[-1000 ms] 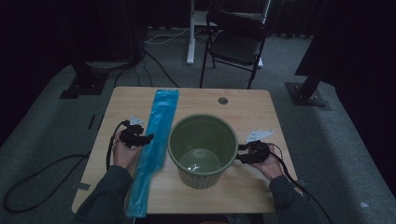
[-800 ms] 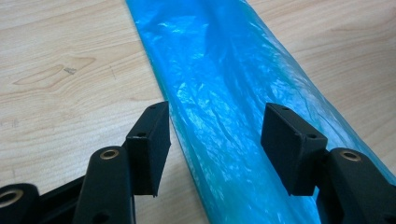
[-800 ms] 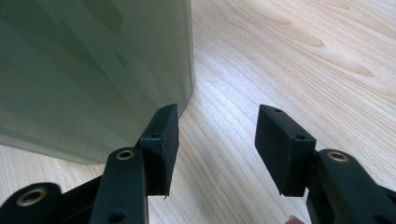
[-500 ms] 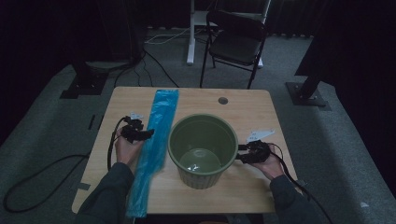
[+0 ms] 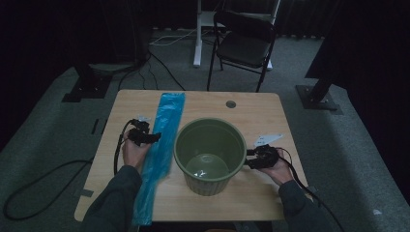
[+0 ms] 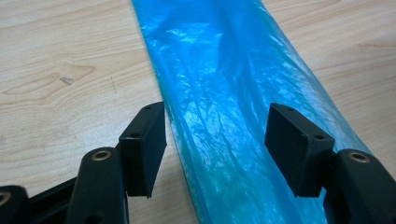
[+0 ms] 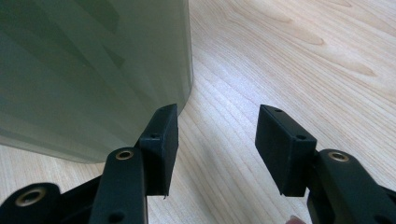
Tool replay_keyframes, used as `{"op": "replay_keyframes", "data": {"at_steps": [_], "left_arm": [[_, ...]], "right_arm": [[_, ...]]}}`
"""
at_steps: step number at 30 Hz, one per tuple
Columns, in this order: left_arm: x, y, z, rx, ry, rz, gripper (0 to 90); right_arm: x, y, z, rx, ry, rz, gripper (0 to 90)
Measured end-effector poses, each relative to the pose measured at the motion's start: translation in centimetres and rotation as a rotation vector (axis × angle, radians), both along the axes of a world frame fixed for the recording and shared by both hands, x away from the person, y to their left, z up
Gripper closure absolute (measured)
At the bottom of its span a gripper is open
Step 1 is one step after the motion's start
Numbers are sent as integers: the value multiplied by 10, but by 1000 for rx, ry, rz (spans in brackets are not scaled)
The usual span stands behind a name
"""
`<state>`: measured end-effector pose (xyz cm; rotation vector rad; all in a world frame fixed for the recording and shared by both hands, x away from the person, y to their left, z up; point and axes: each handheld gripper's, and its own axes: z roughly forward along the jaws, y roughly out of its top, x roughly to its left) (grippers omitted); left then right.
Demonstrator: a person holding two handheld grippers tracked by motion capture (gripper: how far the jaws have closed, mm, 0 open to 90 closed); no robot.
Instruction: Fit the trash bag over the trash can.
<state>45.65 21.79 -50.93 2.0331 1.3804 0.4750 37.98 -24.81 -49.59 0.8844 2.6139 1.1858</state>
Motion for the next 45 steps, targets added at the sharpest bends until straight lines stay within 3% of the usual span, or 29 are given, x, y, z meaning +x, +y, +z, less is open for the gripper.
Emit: {"op": "replay_keyframes", "data": {"at_steps": [6, 11, 16, 20, 24, 29, 31, 34, 42, 45], "left_arm": [[12, -1, -5, 18, 53, 20, 400], [16, -2, -12, 14, 90, 10, 485], [17, -2, -16, 14, 90, 14, 527], [16, -4, -15, 39, 86, 0, 596], [12, -6, -15, 61, 82, -26, 727], [0, -5, -16, 32, 86, -67, 805], [-2, -6, -16, 29, 86, -76, 809], [-18, -10, -15, 36, 90, -118, 807], [-37, -15, -13, 73, 111, -155, 757], [-44, -17, -13, 63, 112, -161, 705]], "right_arm": [[-1, 0, 0, 6, 6, 4, 485], [-1, 1, 0, 2, 10, 9, 485], [-1, 0, 1, 7, 2, 5, 485], [-1, 0, 0, 4, 4, 7, 486], [-2, 1, 0, 2, 6, 8, 486], [-2, 0, 0, 2, 0, 3, 486], [-2, 0, 0, 2, -2, 4, 486], [-2, 0, 0, 0, 1, 4, 486], [-2, 1, 0, 1, 3, 2, 486], [-2, 1, 0, 3, 4, 2, 486]]}}
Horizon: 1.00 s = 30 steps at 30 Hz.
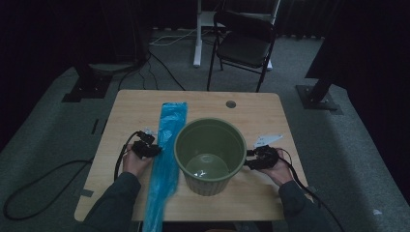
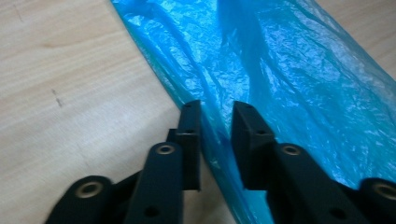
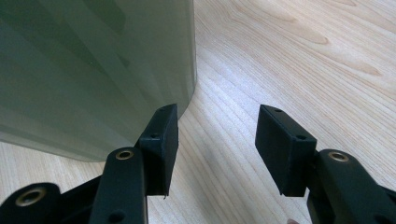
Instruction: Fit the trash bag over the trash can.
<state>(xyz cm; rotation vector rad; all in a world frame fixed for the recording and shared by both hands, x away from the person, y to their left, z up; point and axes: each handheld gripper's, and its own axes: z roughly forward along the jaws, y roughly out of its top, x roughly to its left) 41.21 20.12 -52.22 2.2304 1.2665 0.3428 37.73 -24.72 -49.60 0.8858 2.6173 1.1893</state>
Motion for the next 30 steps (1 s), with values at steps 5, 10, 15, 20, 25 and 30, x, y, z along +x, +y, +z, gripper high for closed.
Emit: {"op": "replay_keyframes", "data": {"at_steps": [5, 10, 15, 20, 25, 30], "left_arm": [[3, 1, 4, -52, -35, 34, 510], [26, 6, 10, -108, -24, 128, 411], [40, 5, 8, -129, 3, 175, 371], [43, 1, -3, -132, 17, 185, 379], [40, -5, -5, -83, -14, 170, 369], [37, -13, -7, -35, -54, 181, 358]], "right_arm": [[1, 0, 0, 3, 5, -3, 486], [0, 0, 0, 3, 4, 0, 486], [1, 0, 0, 0, 3, 3, 484], [1, -1, 0, 3, 5, 2, 482], [1, -3, 0, 20, 9, -3, 482], [1, -1, 0, 17, 8, 4, 481]]}}
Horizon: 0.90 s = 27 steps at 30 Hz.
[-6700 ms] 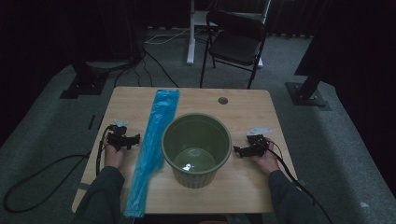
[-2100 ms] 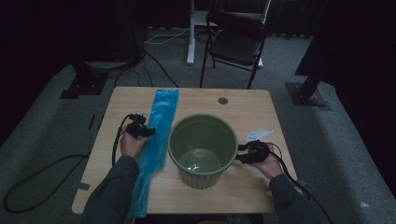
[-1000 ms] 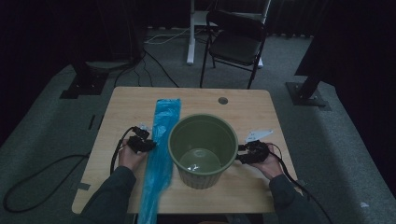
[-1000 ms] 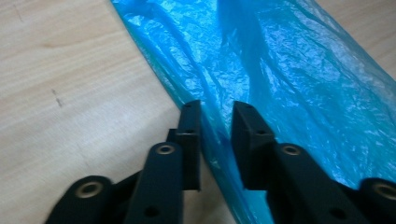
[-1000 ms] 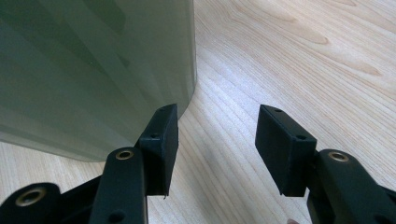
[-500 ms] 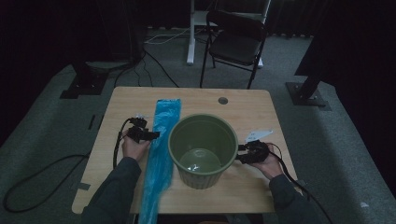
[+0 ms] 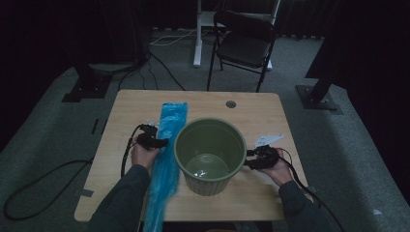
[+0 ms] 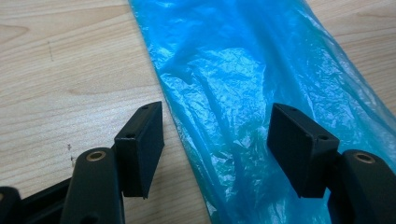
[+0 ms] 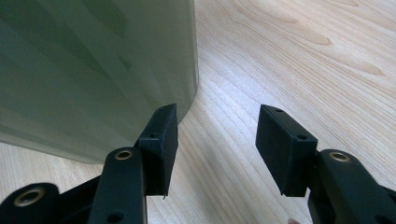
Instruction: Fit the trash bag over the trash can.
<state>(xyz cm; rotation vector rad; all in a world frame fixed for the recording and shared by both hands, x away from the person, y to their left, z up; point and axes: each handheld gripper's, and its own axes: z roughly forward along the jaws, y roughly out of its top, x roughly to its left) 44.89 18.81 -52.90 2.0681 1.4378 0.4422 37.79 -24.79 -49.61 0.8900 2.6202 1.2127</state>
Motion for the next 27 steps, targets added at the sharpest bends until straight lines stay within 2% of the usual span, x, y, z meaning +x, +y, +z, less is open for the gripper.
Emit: {"op": "replay_keyframes", "data": {"at_steps": [3, 5, 10, 17, 18, 20, 27], "left_arm": [[0, -2, 0, 8, -5, 4, 336], [-1, -9, -2, 60, -17, -16, 310], [-3, -10, -3, 58, -29, -13, 290], [-2, -10, -3, 58, -28, -37, 282], [-3, -10, -2, 55, -31, -40, 320], [-3, -12, 0, 53, -29, -40, 459], [-1, -13, 2, 45, -15, -61, 784]], "right_arm": [[0, 0, 0, 0, 2, 3, 482], [-1, 1, 0, -2, 14, 17, 492], [-4, 2, 1, 3, 22, 48, 498], [-8, 7, 5, 18, 28, 109, 493], [-9, 8, 5, 18, 27, 115, 493], [-10, 9, 6, 17, 27, 124, 493], [-13, 9, 9, 21, 21, 141, 498]]}}
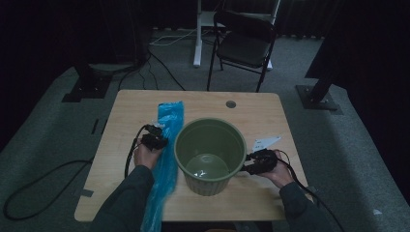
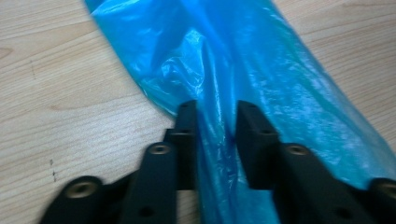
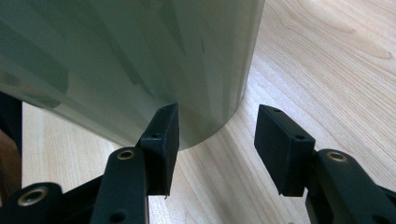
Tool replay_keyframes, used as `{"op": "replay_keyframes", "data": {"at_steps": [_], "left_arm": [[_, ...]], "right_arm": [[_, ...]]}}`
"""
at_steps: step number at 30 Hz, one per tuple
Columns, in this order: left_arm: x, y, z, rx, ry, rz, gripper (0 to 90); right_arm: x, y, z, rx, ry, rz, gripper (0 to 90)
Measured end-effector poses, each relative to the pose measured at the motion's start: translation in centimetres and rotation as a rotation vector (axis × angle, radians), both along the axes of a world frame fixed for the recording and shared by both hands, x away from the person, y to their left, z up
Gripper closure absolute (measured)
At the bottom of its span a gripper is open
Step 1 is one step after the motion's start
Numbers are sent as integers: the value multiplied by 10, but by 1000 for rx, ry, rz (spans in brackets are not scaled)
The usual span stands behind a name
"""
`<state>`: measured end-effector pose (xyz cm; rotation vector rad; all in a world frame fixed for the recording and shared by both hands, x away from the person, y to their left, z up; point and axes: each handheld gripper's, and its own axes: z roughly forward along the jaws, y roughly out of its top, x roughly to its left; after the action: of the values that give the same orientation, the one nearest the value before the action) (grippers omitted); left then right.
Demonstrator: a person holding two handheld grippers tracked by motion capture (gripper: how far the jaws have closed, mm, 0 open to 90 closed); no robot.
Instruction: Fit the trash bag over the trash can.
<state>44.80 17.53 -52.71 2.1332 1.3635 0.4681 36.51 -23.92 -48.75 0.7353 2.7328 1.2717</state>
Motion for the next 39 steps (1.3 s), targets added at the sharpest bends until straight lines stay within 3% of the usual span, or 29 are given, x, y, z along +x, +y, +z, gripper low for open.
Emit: {"op": "replay_keyframes", "data": {"at_steps": [1, 8, 20, 31, 39], "left_arm": [[1, 1, 0, -6, 8, -23, 863], [4, 9, 5, -21, 25, -97, 895], [-16, 33, 47, -133, -79, -166, 894], [-32, 37, 85, -211, -148, -238, 894], [-64, 35, 109, -274, -180, -338, 894]], "right_arm": [[-1, 0, 1, 3, -1, 5, 503], [0, 0, 0, 3, -6, 1, 517], [0, 3, 0, 3, -12, -4, 556], [-5, 1, 4, 13, -19, 12, 559], [-13, 2, 5, 15, -23, 17, 518]]}}
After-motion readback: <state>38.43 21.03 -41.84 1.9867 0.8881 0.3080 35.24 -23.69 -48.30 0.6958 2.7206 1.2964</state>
